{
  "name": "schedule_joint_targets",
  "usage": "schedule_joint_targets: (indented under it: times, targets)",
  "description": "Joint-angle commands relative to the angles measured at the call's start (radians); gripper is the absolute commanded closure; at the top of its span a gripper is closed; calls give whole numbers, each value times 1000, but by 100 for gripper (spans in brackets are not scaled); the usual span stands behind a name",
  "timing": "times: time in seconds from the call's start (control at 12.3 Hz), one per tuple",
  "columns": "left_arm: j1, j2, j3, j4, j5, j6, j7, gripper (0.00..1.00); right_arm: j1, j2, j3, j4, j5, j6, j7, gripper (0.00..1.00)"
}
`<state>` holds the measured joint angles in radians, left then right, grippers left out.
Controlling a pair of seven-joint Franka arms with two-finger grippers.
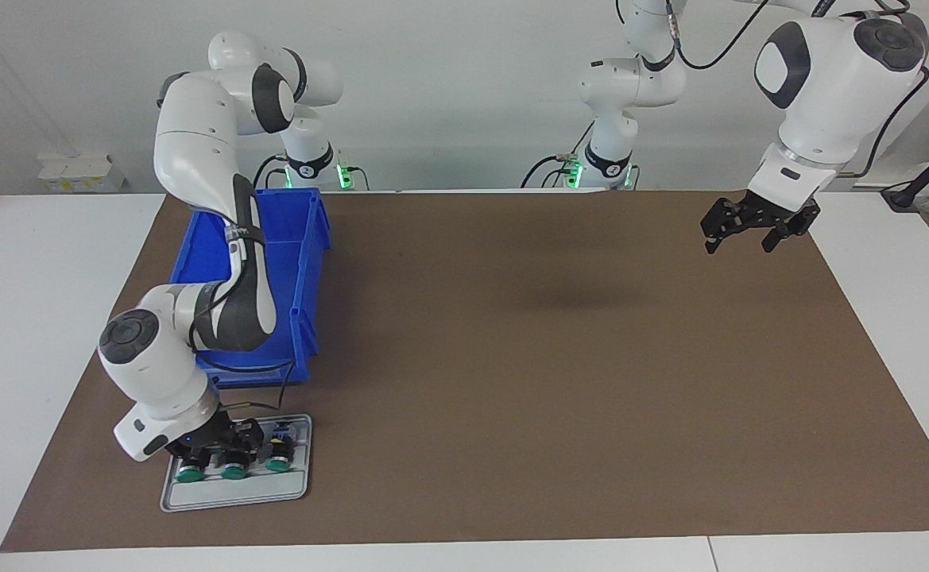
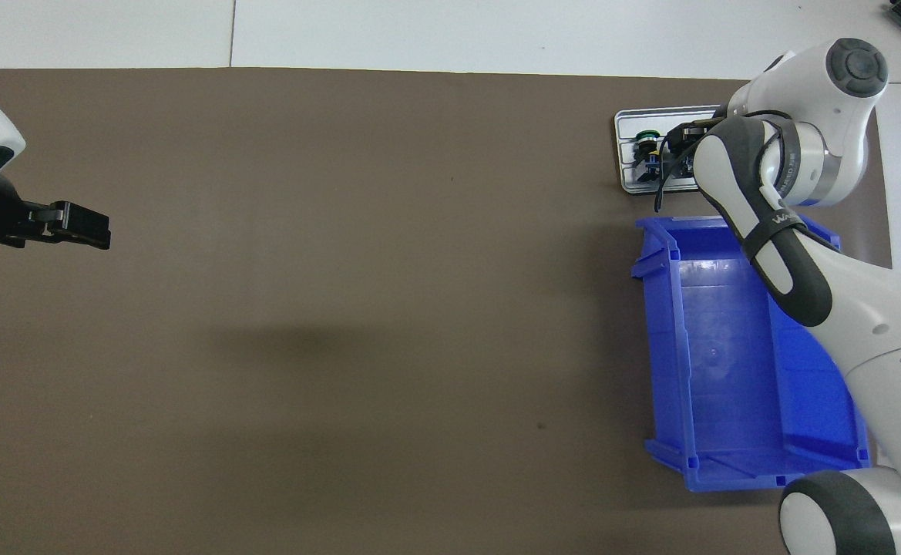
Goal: Place and press button with both arms
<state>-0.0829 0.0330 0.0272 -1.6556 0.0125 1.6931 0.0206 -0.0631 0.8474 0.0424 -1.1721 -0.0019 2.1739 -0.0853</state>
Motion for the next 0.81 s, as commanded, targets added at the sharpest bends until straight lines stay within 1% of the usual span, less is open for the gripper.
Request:
schedule_joint_targets:
  times: [0.0, 0.08, 0.16, 0.24, 0.33, 0.49, 0.73]
  targets:
    - [9, -27, -6, -24, 4, 5, -7, 0, -12, -13, 14, -34, 31, 29, -22, 22]
    - [9, -27, -4, -24, 4, 5, -7, 0, -11, -14, 14, -32, 31, 27, -22, 31]
    - [9, -27, -4, -24, 4, 5, -7, 0, -10, -16, 14, -32, 31, 18, -22, 56]
    - [9, -27, -4, -24, 4, 5, -7, 0, -12, -18, 16, -34, 36, 8, -21, 86]
    - [8, -27, -4, -24, 4, 5, -7, 0, -14, -18, 16, -34, 57, 6, -22, 100]
    - [9, -27, -4, -24, 4, 5, -7, 0, -11, -33, 14, -34, 60, 7, -22, 100]
    - [9, -27, -6, -24, 4, 5, -7, 0, -10, -97, 11, -46, 60, -9, 13, 100]
